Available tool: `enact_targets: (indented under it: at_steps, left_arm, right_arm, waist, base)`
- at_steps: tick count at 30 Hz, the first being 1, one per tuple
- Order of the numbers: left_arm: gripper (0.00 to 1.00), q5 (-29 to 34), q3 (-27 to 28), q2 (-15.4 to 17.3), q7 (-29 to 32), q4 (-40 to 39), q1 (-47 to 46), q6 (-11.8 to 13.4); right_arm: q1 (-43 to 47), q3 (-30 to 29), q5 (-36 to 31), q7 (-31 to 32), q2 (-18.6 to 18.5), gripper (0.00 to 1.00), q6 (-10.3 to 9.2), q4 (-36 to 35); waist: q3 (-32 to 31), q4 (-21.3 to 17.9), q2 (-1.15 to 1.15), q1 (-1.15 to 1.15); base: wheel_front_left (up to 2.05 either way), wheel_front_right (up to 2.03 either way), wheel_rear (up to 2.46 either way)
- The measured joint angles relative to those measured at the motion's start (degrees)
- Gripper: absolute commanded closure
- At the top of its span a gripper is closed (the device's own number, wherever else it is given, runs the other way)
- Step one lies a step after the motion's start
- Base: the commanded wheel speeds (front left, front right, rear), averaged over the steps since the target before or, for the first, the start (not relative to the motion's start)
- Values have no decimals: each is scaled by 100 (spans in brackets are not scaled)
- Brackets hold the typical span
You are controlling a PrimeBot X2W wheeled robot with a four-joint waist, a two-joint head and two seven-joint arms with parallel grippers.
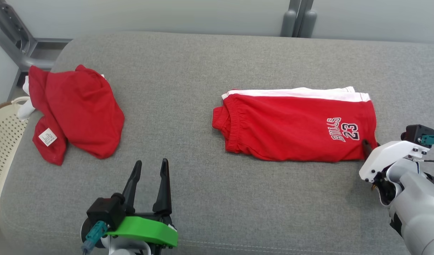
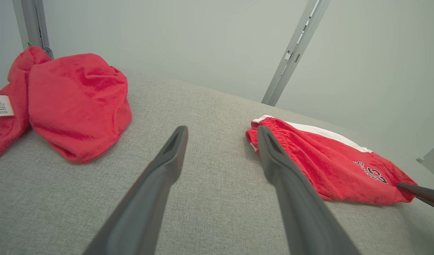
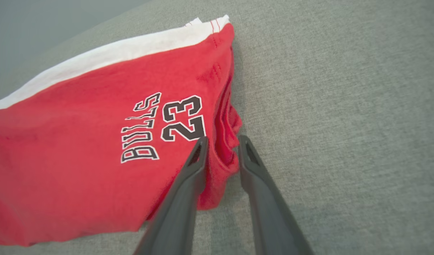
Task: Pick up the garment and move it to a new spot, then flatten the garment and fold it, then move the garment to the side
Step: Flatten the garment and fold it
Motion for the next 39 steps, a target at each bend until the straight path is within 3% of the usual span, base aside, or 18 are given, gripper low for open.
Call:
enact_targets:
  at_steps: [12, 14, 19, 23, 29, 32, 39]
  left_arm:
    - [0, -11, 116, 7, 0, 419, 274, 70]
    - [0, -20, 207, 34, 0, 419, 359, 124]
    - [0, 16, 396, 231, 0, 427, 524, 274]
    - [0, 148, 433, 396, 0, 431, 526, 375]
    - [0, 442, 465, 644, 0, 414, 524, 579]
    - [0, 538, 520, 734, 0, 367, 531, 669]
    - [0, 527, 694, 849, 0, 357, 696, 616]
  right_arm:
    - [544, 171, -158, -595, 37, 0, -1, -504]
    - [692, 167, -258, -661, 30, 0, -1, -789]
    - [1303, -553, -1070, -694, -137, 0, -1, -2398]
    - [2168, -1191, -1950, -693, 146, 0, -2, -3618]
    - [3176, -1662, -2963, -694, 719, 0, -1, -4988]
    - [3511, -1783, -3309, -694, 925, 0, -1, -5409]
    - [4055, -2048, -3721, -589, 1202, 0, -1, -5924]
  waist:
    - [-515, -60, 0, 0]
    - [-619, -71, 0, 0]
    - [-814, -204, 0, 0]
    - [-891, -308, 0, 0]
    - [-968, -429, 0, 0]
    - [-996, -473, 0, 0]
    - [-1060, -497, 0, 0]
  base:
    - [0, 0, 0]
    - [0, 0, 0]
    - [0, 0, 0]
    - [0, 0, 0]
    - [0, 0, 0]
    - [0, 0, 0]
    - [0, 0, 0]
